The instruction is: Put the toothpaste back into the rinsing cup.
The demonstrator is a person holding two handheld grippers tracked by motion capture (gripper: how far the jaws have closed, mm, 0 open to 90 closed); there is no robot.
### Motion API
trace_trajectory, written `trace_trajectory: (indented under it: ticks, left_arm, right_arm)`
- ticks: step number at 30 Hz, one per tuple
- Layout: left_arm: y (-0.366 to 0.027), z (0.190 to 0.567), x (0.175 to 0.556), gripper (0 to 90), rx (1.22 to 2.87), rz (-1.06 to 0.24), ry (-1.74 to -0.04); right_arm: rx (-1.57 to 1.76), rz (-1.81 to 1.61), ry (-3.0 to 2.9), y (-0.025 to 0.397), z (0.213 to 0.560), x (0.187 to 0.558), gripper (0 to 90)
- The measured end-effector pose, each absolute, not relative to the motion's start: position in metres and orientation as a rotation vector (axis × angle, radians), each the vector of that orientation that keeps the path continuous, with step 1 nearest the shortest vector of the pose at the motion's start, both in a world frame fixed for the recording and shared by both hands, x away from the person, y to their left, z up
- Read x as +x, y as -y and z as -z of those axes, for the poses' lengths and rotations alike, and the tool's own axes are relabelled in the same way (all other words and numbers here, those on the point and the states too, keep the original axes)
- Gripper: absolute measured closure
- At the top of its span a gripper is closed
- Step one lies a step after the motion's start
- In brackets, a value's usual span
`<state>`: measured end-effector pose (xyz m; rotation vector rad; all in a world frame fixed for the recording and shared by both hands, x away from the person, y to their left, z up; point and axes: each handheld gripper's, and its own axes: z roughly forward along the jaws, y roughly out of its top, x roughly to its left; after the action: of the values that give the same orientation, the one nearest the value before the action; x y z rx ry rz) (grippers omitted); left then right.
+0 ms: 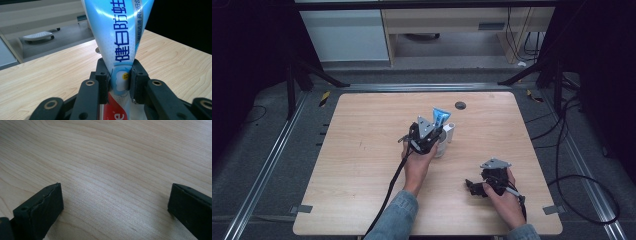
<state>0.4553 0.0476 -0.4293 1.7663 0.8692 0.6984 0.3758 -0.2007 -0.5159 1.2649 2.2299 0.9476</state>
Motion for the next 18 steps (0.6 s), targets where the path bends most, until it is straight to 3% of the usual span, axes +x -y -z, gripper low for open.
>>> trace_trajectory:
  ticks: [18]
  left_arm:
    - [-0.04,0.428,0.467,70.5,1.778,-0.655,-0.901]
  right_arm:
    - [1.268,-0.947,-2.23,0.201,0.516,0.376,0.3]
